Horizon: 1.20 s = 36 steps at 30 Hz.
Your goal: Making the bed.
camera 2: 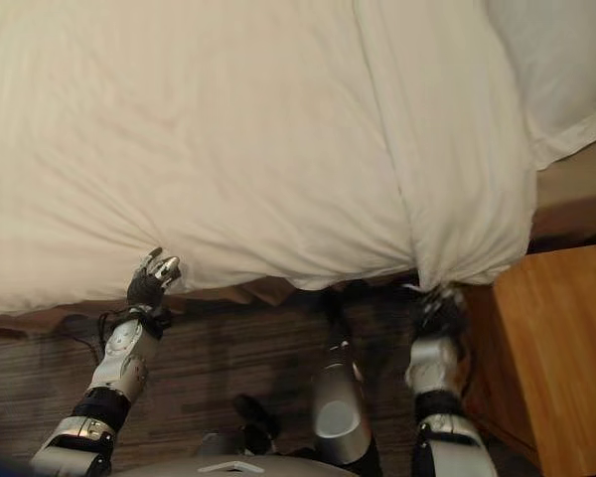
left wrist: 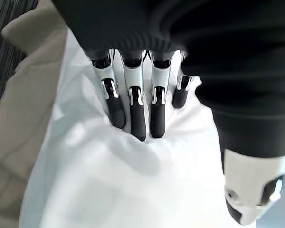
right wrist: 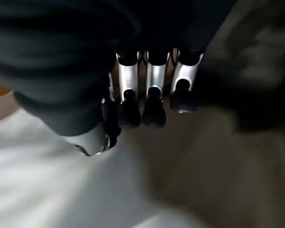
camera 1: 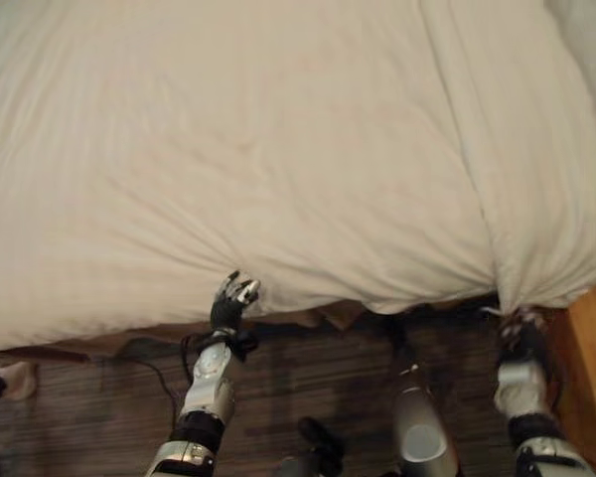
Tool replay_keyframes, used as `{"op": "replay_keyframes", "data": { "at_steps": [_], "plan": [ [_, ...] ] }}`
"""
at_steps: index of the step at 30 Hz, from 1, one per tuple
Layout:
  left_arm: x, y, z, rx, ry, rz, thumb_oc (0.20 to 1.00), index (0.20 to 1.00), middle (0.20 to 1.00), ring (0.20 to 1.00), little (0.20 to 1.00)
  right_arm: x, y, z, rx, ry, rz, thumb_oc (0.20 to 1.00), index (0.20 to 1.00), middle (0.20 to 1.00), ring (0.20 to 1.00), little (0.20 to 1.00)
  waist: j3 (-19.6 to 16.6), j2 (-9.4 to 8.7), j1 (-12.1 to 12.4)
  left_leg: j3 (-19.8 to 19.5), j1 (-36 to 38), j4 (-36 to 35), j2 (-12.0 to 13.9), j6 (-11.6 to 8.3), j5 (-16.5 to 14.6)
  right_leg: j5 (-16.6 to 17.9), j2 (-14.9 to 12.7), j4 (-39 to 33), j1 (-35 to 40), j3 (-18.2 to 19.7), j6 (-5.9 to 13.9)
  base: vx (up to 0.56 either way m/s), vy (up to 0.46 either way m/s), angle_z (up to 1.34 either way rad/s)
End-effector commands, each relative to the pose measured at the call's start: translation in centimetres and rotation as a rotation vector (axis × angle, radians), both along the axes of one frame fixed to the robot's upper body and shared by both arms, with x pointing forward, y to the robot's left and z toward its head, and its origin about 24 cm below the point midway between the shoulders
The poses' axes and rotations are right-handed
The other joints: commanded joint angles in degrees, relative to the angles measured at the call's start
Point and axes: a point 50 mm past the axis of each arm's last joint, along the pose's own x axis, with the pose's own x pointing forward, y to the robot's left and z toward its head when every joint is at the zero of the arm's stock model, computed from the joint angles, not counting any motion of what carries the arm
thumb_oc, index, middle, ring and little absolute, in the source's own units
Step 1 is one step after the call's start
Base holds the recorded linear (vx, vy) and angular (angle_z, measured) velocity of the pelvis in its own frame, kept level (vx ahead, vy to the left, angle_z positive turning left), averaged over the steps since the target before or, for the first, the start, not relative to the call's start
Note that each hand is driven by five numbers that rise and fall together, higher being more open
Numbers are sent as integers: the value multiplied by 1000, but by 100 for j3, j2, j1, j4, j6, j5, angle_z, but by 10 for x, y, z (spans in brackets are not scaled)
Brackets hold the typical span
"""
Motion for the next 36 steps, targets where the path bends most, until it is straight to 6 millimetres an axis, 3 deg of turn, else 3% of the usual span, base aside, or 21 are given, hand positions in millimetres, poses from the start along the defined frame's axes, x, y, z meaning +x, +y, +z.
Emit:
{"op": "replay_keyframes", "data": {
  "at_steps": [1, 2, 3, 4, 5, 6, 7, 8, 10, 12, 13, 16, 22, 26, 29, 36],
  "plan": [
    [-12, -15, -22, -15, 102, -74, 1000, 1000, 1000, 1000, 1000, -37, -3, -21, -31, 118, 60, 200, 200, 200, 200, 200, -532, -451, -376, -575, 422, 1105, -207, 392, -731, -60, -53, -226, -142, -611, 201, -233, 157, -15],
    [-16, -14, -26, -3, 129, -91, 1000, 1000, 1000, 1000, 1000, -57, 6, -34, -37, 209, 127, 200, 200, 200, 200, 200, -661, -660, -467, -461, 862, 372, -316, 512, -1016, 86, -74, -284, -94, -729, 445, -184, 91, 4],
    [-16, -14, -26, -2, 130, -90, 1000, 1000, 1000, 1000, 1000, -57, 7, -34, -36, 209, 128, 200, 200, 200, 200, 200, -680, -704, -478, -465, 866, 326, -363, 515, -963, 105, -111, -292, -103, -715, 443, -261, 151, 10],
    [-16, -13, -25, 21, 133, -92, 1000, 1000, 1000, 1000, 1000, -64, 13, -38, -48, 237, 164, 884, 884, 884, 884, 884, -692, -803, -508, -406, 987, 87, -336, 555, -992, 244, -123, -292, -108, -780, 558, -228, 90, -5],
    [-17, -11, -26, 40, 146, -99, 1000, 1000, 1000, 1000, 1000, -67, 23, -40, -51, 245, 208, 1000, 1000, 1000, 1000, 1000, -753, -958, -546, -323, 1105, -270, -377, 525, -813, 405, -144, -306, -185, -902, 558, -300, 128, 4],
    [-18, -8, -25, 72, 146, -110, 1000, 1000, 1000, 1000, 1000, -65, 34, -40, -57, 236, 268, 1000, 1000, 1000, 1000, 1000, -767, -1029, -501, -247, 1194, -473, -310, 506, -746, 465, -79, -304, -203, -1087, 558, -425, 18, 17],
    [-30, -2, -30, 141, 187, -122, 1000, 1000, 1000, 1000, 1000, -56, 56, -35, -83, 189, 378, 1000, 1000, 1000, 1000, 1000, -821, -1274, -450, -23, 1415, -1003, -113, 368, -360, 816, -76, -295, -240, -1527, 558, -405, -1, 14],
    [-34, 3, -32, 162, 200, -116, 1000, 1000, 1000, 1000, 1000, -53, 60, -33, -110, 180, 430, 1000, 1000, 1000, 1000, 1000, -816, -1324, -384, 15, 1473, -1154, -96, 372, -237, 876, -76, -293, -219, -1658, 558, -320, -30, -24],
    [-42, 8, -36, 171, 226, -106, 1000, 1000, 1000, 1000, 1000, -50, 68, -27, -127, 144, 478, 1000, 1000, 1000, 1000, 1000, -839, -1400, -363, 36, 1544, -1270, -58, 353, -122, 917, -74, -232, -134, -1753, 558, -230, 46, -63],
    [-60, 17, -43, 198, 275, -128, 1000, 1000, 1000, 1000, 1000, -44, 85, -20, -157, 91, 580, 1000, 1000, 1000, 1000, 1000, -980, -1558, -99, 36, 1547, -1545, -200, 516, 43, 761, -197, 196, 278, -1759, 558, -359, 156, -12],
    [-60, 17, -43, 199, 276, -127, 1000, 1000, 1000, 1000, 1000, -44, 85, -20, -157, 91, 581, 1000, 1000, 1000, 1000, 1000, -977, -1563, -96, 40, 1560, -1551, -202, 518, 42, 756, -197, 201, 284, -1755, 558, -289, 139, -2],
    [-77, 26, -38, 245, 265, -155, 1000, 1000, 1000, 1000, 1000, -26, 104, -1, -239, -12, 711, 1000, 1000, 1000, 1000, 1000, -1146, -1678, 331, 120, 1420, -1789, -280, 706, 312, 609, -280, 970, 925, -1650, 558, -315, 133, -18],
    [-76, 29, -26, 293, 217, -199, 1000, 1000, 1000, 1000, 1000, -14, 120, 11, -334, -72, 823, 1000, 1000, 1000, 1000, 1000, -1228, -1621, 625, 212, 1147, -1838, -250, 830, 532, 592, -160, 1554, 1266, -1475, 558, -210, 105, -22],
    [-73, 25, -17, 318, 167, -225, 1000, 1000, 1000, 1000, 1000, -14, 130, 10, -356, -72, 895, 1000, 1000, 1000, 1000, 1000, -1332, -1696, 823, 418, 1029, -1849, -317, 846, 592, 621, -295, 1035, 1738, -1619, 558, -94, 31, -23],
    [-65, 28, -2, 371, 95, -199, 1000, 1000, 1000, 1000, 1000, -15, 137, 7, -390, -62, 954, 1000, 1000, 1000, 1000, 1000, -1414, -1654, 965, 593, 896, -1834, -204, 759, 749, 545, -373, 559, 1937, -1710, 558, -82, 15, -48],
    [-49, 33, 29, 466, -54, -148, 1000, 1000, 1000, 1000, 1000, -17, 144, 4, -448, -42, 1019, 1000, 1000, 1000, 1000, 1000, -1539, -1648, 1039, 638, 823, -1855, -83, 654, 891, 395, -429, 123, 2168, -1875, 558, -37, -25, -29]
  ]
}}
